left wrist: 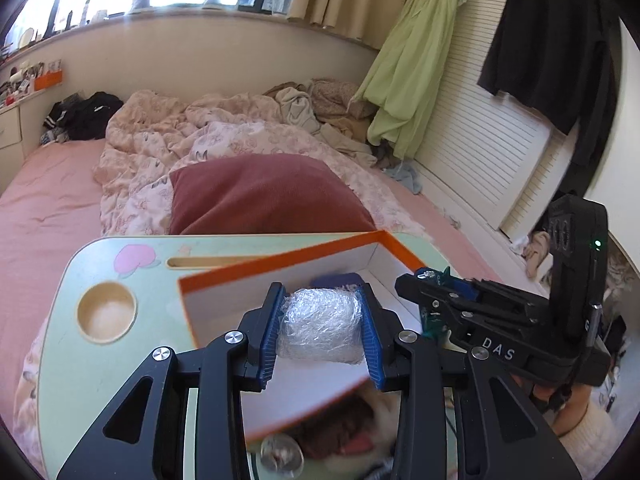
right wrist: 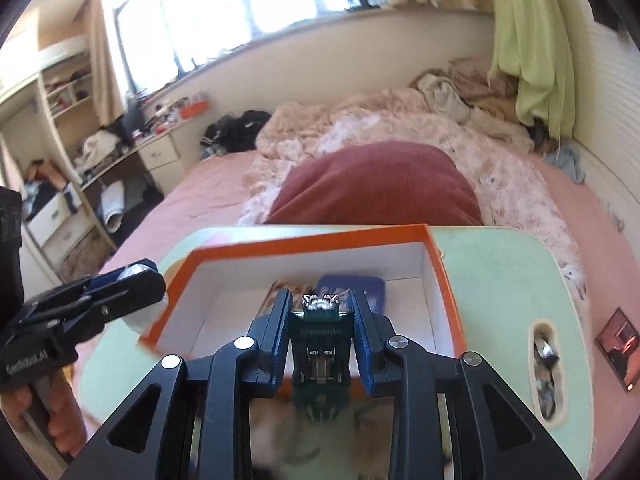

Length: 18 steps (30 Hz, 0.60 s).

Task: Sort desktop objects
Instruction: 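Lower the bubble-wrap bag into the orange box with the left gripper while the right gripper drops the car in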

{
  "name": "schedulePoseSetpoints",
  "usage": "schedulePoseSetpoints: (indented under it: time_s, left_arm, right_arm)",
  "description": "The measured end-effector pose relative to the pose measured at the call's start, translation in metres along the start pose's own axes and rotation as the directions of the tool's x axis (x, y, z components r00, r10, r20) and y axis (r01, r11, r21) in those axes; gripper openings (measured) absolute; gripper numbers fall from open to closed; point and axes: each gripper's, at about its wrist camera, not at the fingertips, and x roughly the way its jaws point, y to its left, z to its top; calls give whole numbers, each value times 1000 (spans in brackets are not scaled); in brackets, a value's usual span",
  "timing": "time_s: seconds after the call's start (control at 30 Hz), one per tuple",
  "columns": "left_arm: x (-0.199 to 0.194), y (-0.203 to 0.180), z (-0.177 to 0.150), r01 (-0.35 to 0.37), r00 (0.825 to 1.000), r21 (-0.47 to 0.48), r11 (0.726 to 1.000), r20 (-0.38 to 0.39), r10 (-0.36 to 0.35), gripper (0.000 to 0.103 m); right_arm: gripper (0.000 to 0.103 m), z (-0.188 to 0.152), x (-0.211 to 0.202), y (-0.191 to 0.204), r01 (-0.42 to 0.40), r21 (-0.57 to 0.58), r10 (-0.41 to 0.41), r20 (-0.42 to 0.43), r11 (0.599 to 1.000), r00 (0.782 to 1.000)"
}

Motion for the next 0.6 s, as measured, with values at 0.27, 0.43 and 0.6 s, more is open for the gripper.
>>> schedulePoseSetpoints:
  time_s: [0.27, 0.43, 0.6]
  left_arm:
    - [26, 20, -15, -88, 995, -31, 996, -52, 86, 69]
    - [19, 16, -27, -82, 995, 9, 997, -49, 83, 71]
    - [27, 14, -26, -192, 978, 97, 977, -66, 198, 71]
  right_arm:
    - [47, 27, -1, -31, -26, 143, 13, 89, 989, 996]
    - [53, 34, -21, -32, 5, 110, -17, 113, 994, 993]
    - [58, 18, -4, -25, 43, -11, -44, -22, 999, 999]
